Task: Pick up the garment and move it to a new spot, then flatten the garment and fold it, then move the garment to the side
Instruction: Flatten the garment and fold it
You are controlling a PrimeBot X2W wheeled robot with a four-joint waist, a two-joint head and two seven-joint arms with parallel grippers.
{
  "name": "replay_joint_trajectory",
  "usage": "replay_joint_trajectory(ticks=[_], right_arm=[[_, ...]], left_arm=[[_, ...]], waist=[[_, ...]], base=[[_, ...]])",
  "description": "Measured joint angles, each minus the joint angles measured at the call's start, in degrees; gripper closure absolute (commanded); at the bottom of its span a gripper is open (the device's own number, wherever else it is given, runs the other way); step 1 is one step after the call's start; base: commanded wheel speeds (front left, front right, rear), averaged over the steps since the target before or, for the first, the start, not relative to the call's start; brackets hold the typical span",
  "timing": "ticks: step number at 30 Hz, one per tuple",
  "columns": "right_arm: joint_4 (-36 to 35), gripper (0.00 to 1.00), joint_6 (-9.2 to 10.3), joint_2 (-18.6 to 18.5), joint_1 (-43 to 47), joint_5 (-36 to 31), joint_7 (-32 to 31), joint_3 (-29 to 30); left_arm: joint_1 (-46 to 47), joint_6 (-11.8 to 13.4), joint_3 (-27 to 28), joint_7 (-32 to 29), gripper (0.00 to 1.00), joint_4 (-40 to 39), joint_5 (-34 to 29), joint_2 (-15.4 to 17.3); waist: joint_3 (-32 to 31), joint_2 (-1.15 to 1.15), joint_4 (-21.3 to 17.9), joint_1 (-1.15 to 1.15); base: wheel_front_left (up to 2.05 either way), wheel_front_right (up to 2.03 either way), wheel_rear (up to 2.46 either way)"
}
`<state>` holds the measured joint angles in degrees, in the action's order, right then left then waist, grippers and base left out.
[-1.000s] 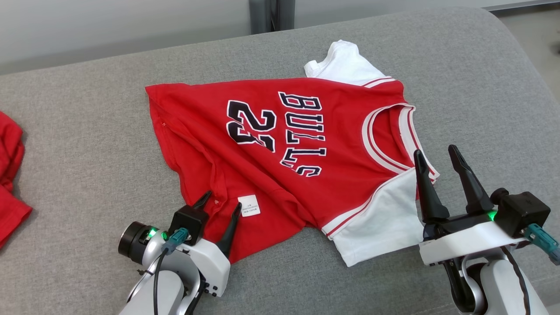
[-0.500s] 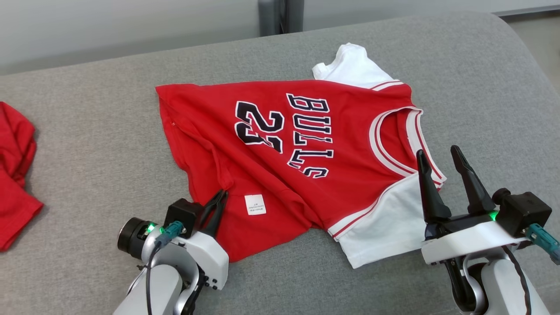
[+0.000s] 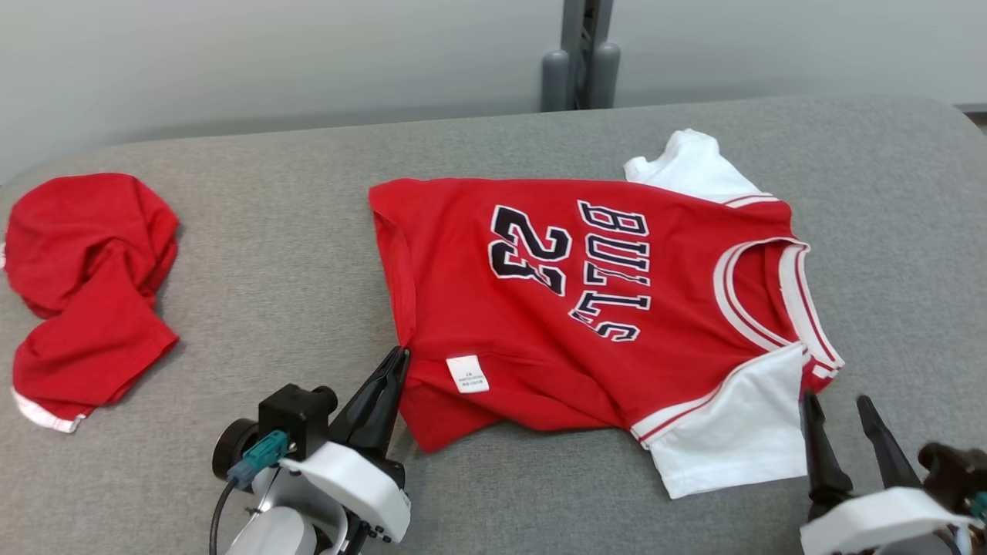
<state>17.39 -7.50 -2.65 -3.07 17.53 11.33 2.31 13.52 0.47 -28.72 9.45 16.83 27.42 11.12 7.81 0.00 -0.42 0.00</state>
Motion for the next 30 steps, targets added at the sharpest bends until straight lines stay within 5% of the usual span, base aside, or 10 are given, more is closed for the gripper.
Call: replay_joint_trajectory(ticks=[17, 18, 19, 21, 30], right_arm=[[14.8, 0.00, 0.00, -0.1, 0.8, 8.2, 0.3, 1.0], [15.2, 0.04, 0.00, -0.1, 0.5, 8.5, 0.5, 0.8], [15.7, 0.44, 0.00, -0.1, 0.1, 9.1, 0.6, 0.3], [16.2, 1.00, 0.00, -0.3, -0.6, 9.9, 0.8, -1.3], [7.9, 1.00, 0.00, 0.0, -2.3, 13.7, 3.1, -3.8]], left_arm=[[-4.8, 2.4, 1.0, 1.9, 1.00, -3.9, 1.4, 0.5], [-4.8, 2.4, 1.0, 2.0, 1.00, -3.8, 1.4, 0.5], [-4.8, 2.4, 1.0, 2.2, 1.00, -3.8, 1.4, 0.5], [-4.9, 2.7, 1.1, 2.3, 1.00, -3.7, 1.4, 0.5], [-5.0, 3.3, 2.4, 3.2, 1.00, -4.9, 1.5, 1.4]], waist=[[-0.7, 0.00, 2.6, 0.00], [-0.6, 0.00, 2.7, 0.00], [-0.6, 0.00, 2.7, 0.00], [-0.6, 0.00, 2.8, 0.00], [-1.0, 0.00, 2.7, 0.00]], base=[[0.00, 0.00, 0.00], [0.00, 0.00, 0.00], [0.00, 0.00, 0.00], [0.00, 0.00, 0.00], [0.00, 0.00, 0.00]])
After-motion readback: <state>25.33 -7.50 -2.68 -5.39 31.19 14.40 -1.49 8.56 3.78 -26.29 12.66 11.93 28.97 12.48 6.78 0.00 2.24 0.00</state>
